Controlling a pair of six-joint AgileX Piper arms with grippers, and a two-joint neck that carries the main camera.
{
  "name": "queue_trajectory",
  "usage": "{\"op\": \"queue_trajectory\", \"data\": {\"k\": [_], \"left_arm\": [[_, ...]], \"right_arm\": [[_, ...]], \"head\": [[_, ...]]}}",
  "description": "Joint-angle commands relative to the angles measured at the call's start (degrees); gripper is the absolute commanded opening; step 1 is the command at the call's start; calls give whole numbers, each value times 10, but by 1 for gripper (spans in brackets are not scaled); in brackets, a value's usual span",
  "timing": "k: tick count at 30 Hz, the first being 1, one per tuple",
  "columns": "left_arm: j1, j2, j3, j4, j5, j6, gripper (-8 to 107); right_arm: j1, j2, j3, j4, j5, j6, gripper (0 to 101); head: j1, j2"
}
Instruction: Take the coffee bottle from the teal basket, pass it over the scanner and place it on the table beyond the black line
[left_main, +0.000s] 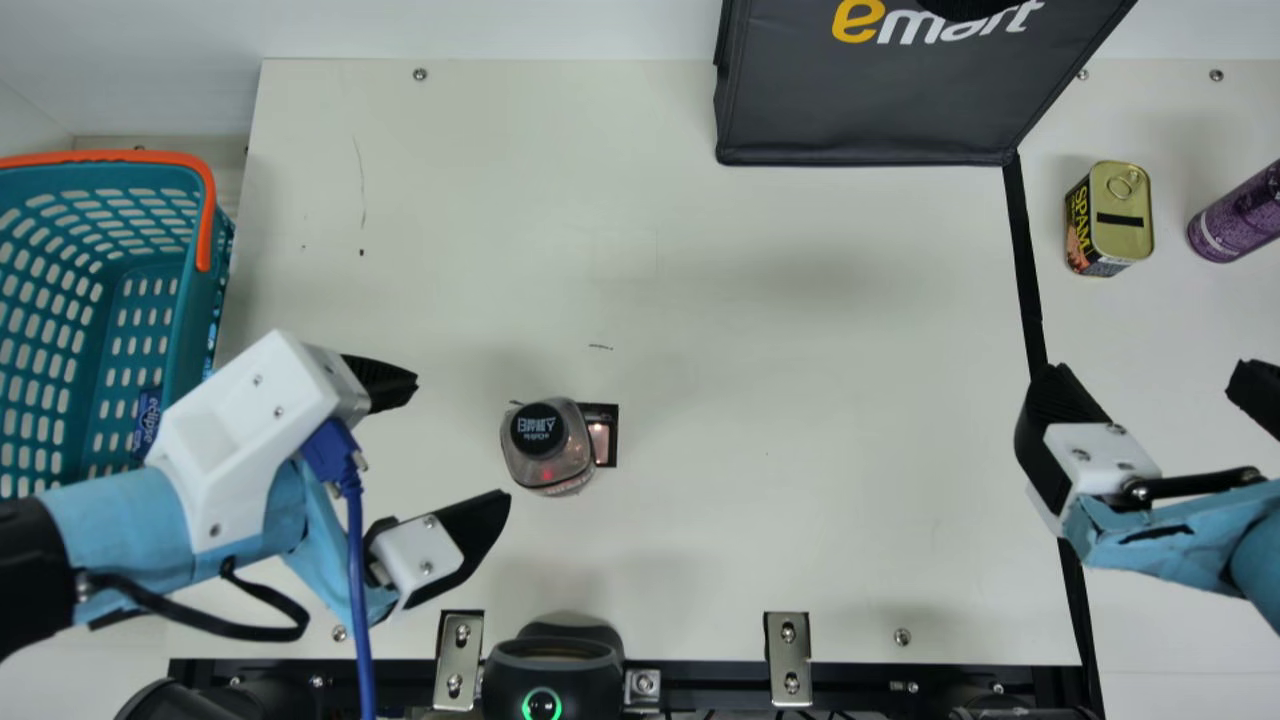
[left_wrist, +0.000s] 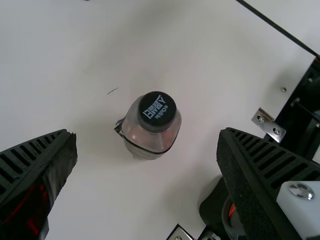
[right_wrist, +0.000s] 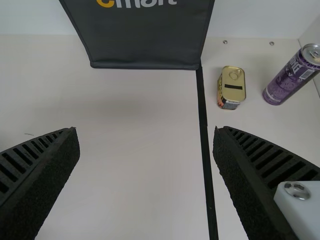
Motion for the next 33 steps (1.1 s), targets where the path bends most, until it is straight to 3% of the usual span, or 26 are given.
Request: {"op": "queue_trajectory", "data": {"k": [1,14,23,33], "left_arm": [[-31,2,-3,44,-16,-91,90],[-208,67,-63,276,-61,-401,90],[-316,131,-107,423,-30,-623,90],[-379,177,-98,533,29,-823,90]], "right_arm": [[0,0,0,0,0,0,95],[0,0,0,0,0,0,95],[0,0,0,0,0,0,95],[0,0,0,0,0,0,95]], "head": [[-17,1],[-17,1],[-17,1],[-17,1]]}}
